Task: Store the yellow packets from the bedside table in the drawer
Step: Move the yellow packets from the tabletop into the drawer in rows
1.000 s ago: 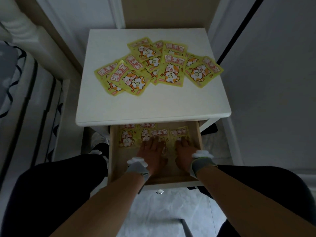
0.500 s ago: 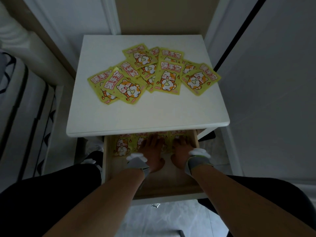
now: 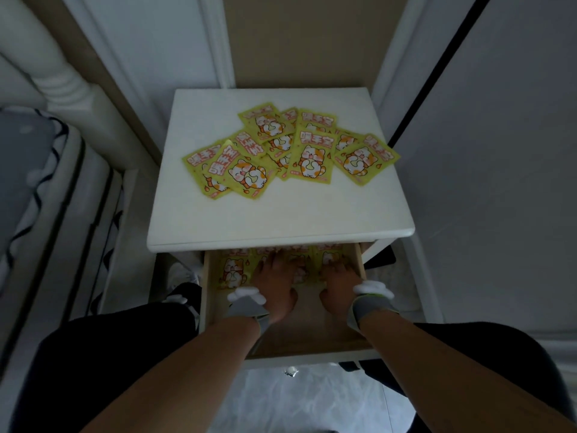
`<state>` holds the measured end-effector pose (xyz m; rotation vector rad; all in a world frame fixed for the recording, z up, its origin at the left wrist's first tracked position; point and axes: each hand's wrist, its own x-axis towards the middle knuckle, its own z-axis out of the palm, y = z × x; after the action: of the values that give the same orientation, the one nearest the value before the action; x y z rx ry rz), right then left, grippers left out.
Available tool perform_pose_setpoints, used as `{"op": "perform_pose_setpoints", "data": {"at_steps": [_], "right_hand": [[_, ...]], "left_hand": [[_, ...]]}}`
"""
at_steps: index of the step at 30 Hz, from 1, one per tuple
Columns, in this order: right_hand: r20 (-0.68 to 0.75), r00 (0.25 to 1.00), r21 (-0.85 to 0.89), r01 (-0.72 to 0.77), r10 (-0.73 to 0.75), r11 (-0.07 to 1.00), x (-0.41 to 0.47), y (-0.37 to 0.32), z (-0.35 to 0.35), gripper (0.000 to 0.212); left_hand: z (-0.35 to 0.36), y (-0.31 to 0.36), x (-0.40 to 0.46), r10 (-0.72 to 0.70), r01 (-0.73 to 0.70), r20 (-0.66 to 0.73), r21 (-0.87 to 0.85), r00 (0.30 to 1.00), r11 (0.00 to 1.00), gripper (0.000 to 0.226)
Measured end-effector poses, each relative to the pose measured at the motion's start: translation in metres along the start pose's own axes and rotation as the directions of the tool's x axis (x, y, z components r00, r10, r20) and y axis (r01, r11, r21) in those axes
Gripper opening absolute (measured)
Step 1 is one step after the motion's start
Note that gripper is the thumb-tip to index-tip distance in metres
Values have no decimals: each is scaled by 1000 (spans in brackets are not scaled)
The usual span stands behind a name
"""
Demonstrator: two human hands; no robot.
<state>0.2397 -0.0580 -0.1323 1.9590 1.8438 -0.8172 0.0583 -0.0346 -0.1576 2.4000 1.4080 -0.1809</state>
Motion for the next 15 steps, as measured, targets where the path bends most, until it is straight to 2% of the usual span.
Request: {"op": "perform_pose_setpoints", "data": {"at_steps": [5, 9, 11, 13, 15], "right_hand": [[3, 1000, 0, 17, -17, 1000, -38, -13, -10, 45], [-28, 998, -23, 52, -53, 998, -60, -25, -37, 29], [-150, 986, -44, 68, -74, 997, -70, -32, -57, 28], [-325, 938, -52, 105, -116, 993, -76, -37, -75, 25], [-429, 890, -55, 145, -155, 988, -78, -48, -97, 24]], "left_hand": [[-34, -4, -31, -34, 33, 33, 46, 999, 998, 58], [-68, -8, -54, 32, -26, -122, 56, 992, 998, 28], [-88, -9, -64, 52, -53, -204, -3, 978, 999, 25], [-106, -9, -67, 54, -79, -316, -68, 947, 995, 25], [-128, -14, -65, 27, -74, -427, -94, 904, 993, 27]]}}
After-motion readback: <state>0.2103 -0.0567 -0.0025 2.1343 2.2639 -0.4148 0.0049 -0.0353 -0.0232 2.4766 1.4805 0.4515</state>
